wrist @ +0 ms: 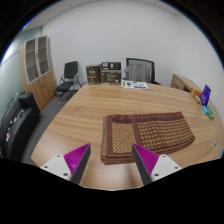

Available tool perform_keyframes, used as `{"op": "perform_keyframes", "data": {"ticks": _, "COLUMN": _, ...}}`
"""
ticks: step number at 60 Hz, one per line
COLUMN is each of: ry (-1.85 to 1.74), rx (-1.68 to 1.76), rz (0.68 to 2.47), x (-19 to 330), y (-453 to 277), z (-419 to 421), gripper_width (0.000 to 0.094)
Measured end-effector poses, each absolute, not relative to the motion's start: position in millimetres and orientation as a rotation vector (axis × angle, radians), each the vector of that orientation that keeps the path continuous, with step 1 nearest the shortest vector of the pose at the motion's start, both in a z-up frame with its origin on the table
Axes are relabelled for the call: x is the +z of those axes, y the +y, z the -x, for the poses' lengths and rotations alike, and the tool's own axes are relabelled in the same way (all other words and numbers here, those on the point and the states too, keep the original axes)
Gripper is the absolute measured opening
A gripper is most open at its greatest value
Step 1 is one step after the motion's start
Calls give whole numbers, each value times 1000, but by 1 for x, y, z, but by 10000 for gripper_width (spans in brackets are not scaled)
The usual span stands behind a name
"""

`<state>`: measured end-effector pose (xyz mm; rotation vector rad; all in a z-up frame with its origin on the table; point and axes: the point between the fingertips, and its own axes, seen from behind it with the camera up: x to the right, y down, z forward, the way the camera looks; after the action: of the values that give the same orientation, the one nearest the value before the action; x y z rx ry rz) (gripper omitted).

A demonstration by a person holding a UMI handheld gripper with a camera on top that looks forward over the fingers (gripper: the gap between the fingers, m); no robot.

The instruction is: Fold towel

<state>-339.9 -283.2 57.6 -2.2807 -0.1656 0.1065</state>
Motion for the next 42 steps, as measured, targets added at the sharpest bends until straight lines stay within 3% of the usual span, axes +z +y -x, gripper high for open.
{"op": "perform_keyframes", "data": {"ticks": 13, "ry": -157, "rx": 44, "rz": 2323, "x": -3, "y": -210, "z": 354, "gripper_width": 819}}
{"op": "perform_keyframes", "data": {"ticks": 24, "ry": -251, "rx": -36, "rz": 2275, "x": -5, "y": -189, "z": 355, "gripper_width": 515}}
{"op": "perform_keyframes", "data": {"ticks": 29, "ry": -272, "rx": -123, "rz": 2267, "x": -5, "y": -186, "z": 342, "gripper_width": 152}}
{"op": "perform_keyframes", "data": {"ticks": 30, "ry": -270, "rx": -146, "rz": 2264, "x": -4, "y": -185, "z": 338, "gripper_width": 116}}
{"op": "perform_keyframes", "data": {"ticks": 42, "ry": -247, "rx": -35, "rz": 2291, "x": 7, "y": -185, "z": 349, "gripper_width": 54}}
